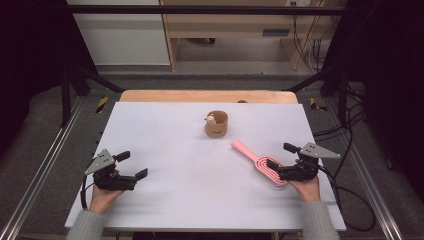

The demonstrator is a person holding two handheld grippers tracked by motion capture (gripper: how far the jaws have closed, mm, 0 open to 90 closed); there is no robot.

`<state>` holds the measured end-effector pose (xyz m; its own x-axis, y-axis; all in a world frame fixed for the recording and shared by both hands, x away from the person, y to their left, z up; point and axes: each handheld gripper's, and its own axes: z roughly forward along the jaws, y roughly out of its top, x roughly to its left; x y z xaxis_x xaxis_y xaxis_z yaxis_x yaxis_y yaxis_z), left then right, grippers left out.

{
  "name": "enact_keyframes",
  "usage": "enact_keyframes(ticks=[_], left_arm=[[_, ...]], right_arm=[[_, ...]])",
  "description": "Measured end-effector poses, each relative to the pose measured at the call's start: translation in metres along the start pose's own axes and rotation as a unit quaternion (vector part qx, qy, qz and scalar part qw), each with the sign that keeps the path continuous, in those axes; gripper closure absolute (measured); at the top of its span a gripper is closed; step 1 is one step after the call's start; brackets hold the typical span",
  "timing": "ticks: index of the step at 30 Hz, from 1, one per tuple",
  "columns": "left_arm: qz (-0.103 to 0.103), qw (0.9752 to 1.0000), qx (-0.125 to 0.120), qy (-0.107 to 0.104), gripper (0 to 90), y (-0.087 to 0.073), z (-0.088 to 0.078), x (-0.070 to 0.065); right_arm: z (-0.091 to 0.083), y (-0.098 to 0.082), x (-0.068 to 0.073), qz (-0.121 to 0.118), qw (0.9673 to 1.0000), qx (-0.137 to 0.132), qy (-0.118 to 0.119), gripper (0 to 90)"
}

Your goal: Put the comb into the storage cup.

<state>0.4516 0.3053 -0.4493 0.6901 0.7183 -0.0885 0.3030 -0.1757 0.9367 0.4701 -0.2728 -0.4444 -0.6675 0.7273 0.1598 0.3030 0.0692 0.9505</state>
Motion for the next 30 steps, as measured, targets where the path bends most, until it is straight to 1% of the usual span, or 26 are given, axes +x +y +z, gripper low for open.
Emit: enact_keyframes(ticks=[9,13,15,20,30], left_arm=[[-0.002,1.0,-0.001,0.002,0.1,0.0,-0.001,0.0],[-0.002,1.0,0.001,0.003,0.1,0.0,-0.001,0.0],[-0.002,1.0,0.001,0.002,0.1,0.0,0.0,0.0],[-0.002,1.0,0.003,0.003,0.1,0.0,0.0,0.0],[-0.001,1.0,0.003,0.003,0.2,0.0,0.0,0.0]], right_arm=[[0.0,0.0,0.0,-0.001,1.0,0.001,-0.004,0.3],[0.001,0.002,0.001,-0.006,0.9999,0.006,-0.009,0.4],[0.001,0.003,0.003,-0.005,0.9999,0.009,-0.009,0.4],[0.003,0.006,0.005,-0.014,0.9997,0.015,-0.016,0.4],[0.011,0.013,0.013,-0.03,0.9991,0.028,-0.011,1.1]])
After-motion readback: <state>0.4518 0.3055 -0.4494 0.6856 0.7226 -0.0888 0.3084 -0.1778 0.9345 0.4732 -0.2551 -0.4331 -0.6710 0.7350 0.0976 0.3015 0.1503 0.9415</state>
